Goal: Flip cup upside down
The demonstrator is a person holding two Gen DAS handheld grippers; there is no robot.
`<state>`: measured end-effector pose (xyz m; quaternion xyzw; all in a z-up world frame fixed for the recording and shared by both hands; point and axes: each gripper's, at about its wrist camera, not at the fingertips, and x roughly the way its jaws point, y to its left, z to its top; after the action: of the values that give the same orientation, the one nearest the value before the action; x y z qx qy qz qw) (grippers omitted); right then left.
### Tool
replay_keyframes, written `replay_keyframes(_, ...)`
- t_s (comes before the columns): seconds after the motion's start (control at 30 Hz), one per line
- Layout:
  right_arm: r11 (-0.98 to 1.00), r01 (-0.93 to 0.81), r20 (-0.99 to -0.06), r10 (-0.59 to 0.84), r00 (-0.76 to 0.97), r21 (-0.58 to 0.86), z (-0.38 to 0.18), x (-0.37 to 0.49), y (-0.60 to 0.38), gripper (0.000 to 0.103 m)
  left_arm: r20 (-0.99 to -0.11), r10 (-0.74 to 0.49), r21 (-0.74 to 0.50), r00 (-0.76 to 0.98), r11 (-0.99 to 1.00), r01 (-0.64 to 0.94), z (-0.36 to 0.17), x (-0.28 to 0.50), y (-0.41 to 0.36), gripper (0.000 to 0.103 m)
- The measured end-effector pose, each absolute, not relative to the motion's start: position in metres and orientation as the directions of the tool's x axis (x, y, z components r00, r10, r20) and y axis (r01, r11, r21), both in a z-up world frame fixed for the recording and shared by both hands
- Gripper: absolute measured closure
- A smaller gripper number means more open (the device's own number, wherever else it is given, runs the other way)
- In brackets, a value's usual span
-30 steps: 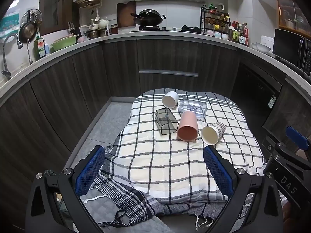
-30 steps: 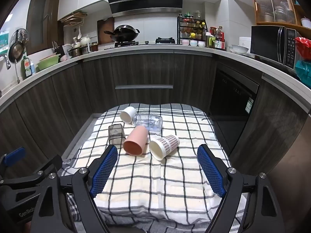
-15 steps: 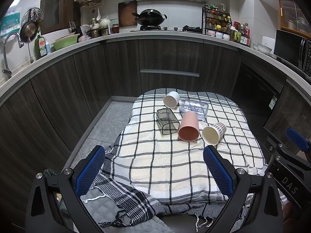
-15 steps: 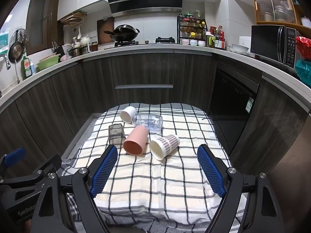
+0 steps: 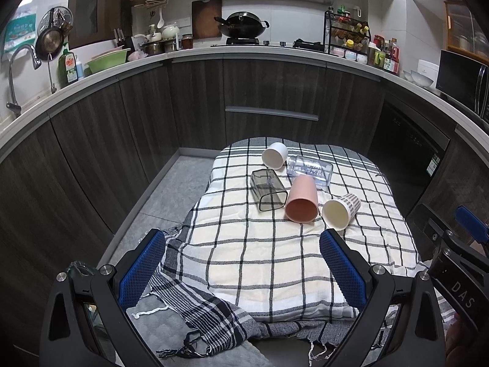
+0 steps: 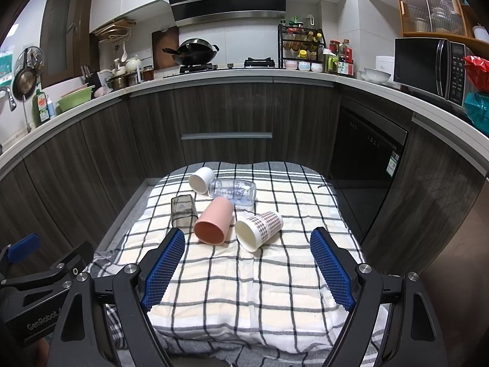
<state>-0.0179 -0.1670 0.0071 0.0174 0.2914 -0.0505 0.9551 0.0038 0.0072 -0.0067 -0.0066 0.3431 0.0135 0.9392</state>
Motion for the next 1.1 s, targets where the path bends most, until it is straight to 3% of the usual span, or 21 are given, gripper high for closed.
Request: replay_keyframes(1.1,0.994,0.112,-0.595,-0.087,0.799,0.004,-0.007,0.021,-0.171,0.019,-0.705,0.004,-0.003,0.709,1.000,-0.009,-0.027,0.047,0.003,0.000)
